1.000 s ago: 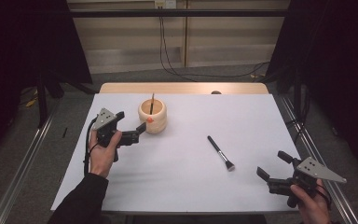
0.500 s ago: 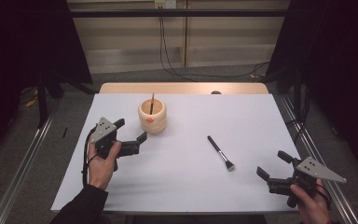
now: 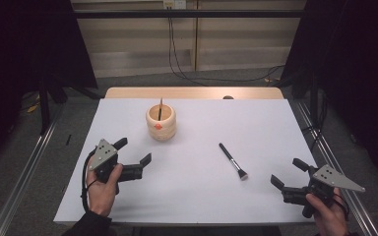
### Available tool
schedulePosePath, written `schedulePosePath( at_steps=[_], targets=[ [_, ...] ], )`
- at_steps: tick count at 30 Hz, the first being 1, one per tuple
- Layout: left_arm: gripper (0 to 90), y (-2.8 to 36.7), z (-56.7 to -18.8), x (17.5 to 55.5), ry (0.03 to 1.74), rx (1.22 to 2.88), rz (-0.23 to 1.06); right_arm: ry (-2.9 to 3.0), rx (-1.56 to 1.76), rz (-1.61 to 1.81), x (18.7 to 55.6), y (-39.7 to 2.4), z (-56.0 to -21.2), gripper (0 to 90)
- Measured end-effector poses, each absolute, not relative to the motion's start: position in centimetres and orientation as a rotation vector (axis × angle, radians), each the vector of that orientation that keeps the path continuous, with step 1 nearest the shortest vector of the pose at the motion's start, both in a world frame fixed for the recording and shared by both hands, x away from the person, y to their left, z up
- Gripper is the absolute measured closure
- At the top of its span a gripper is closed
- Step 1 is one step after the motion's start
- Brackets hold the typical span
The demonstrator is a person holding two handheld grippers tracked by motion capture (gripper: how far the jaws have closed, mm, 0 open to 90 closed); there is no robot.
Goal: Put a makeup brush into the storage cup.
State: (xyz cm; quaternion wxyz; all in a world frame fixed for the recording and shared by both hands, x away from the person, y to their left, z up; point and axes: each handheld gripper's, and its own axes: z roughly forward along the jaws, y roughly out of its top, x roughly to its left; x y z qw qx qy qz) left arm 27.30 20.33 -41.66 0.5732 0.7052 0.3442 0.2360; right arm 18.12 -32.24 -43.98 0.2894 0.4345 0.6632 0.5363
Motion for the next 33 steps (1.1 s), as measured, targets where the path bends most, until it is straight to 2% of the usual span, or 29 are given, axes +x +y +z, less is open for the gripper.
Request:
schedulePosePath(
  at_steps=[9, 14, 33],
  targets=[
    [1.9, 20.7, -42.2, 24.9, 0.795, 1.661, 0.558, 1.775, 1.157, 1.436, 18.2, -32.2, -44.0, 0.0],
    [1.7, 21.3, -42.8, 23.9, 0.843, 1.626, 0.589, 1.77, 1.162, 1.436, 18.0, -32.3, -44.0, 0.0],
    [1.4, 21.4, -43.8, 23.8, 0.823, 1.659, 0.569, 1.763, 1.149, 1.433, 18.1, -32.4, -43.9, 0.0]
  ],
)
